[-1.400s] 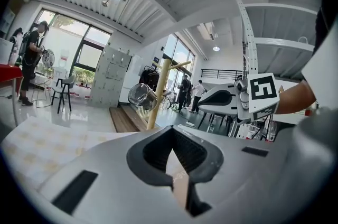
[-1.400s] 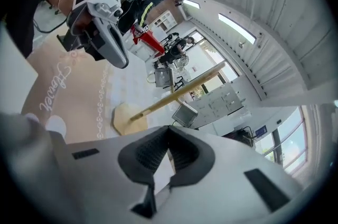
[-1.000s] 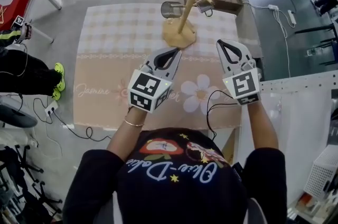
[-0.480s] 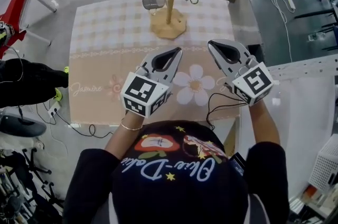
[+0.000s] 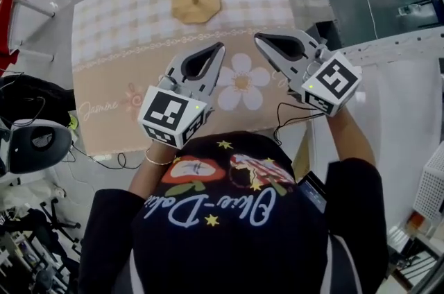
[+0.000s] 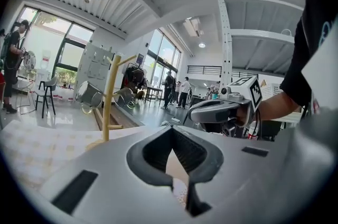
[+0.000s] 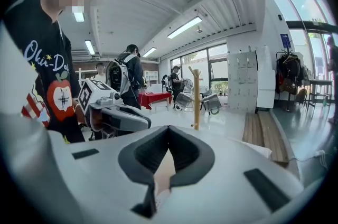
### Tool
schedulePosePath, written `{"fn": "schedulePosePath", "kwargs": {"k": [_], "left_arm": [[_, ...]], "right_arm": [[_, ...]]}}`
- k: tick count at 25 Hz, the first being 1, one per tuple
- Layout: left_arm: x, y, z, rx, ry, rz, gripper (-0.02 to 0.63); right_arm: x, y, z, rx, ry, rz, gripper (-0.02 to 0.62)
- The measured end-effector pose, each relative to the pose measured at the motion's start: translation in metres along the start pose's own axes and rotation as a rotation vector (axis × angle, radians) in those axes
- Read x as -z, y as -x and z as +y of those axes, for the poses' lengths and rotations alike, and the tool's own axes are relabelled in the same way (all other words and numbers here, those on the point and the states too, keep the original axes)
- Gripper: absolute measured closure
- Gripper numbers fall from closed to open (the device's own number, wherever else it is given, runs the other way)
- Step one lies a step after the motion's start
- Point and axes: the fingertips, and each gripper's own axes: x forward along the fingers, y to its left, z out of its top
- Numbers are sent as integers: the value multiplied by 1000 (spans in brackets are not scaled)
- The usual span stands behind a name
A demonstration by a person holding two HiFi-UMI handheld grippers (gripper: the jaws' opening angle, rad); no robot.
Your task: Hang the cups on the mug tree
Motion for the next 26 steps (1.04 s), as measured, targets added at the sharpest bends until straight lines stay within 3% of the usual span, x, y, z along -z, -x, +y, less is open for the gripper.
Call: {"fn": "schedulePosePath", "kwargs": {"k": [10, 26], "left_arm": [[3, 2, -9, 12, 20, 1, 603], [-8, 22, -5, -70, 11, -34, 603]], "right_arm": [[-3, 19, 7, -38, -5, 23, 588], [-28, 27, 26, -47, -26, -115, 588]]}}
